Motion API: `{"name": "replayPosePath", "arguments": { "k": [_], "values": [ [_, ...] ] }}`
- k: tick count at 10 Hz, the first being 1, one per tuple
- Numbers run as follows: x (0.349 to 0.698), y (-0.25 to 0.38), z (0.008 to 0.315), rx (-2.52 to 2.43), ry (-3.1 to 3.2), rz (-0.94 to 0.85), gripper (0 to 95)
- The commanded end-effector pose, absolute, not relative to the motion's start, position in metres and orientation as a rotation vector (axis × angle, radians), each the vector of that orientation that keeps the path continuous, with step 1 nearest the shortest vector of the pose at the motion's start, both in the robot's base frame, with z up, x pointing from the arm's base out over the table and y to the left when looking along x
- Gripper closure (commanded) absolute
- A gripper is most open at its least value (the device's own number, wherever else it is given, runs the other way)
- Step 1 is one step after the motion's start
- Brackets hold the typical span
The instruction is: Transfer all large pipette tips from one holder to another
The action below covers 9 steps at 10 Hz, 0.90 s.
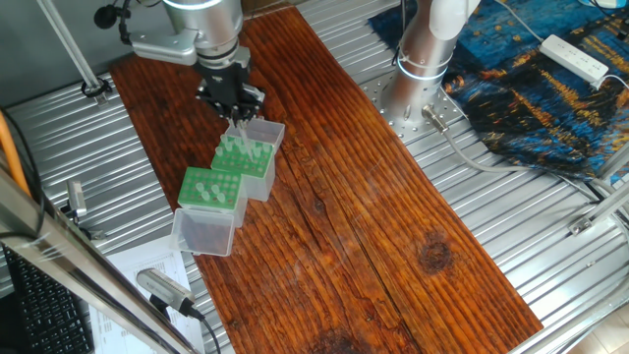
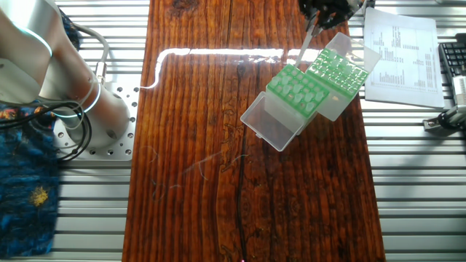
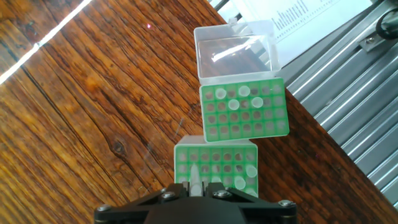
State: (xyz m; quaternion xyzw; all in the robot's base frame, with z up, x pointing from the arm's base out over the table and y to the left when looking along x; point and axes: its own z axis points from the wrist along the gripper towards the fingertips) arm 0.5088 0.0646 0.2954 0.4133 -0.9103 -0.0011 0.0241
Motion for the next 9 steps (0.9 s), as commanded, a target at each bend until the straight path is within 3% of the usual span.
{"name": "replayPosePath", "arguments": {
  "k": [1,9],
  "values": [
    [0.510,0.065,0.296,1.285,-2.814,-0.006,95.0],
    [0.495,0.066,0.289,1.279,-2.823,-0.005,95.0]
  ]
}}
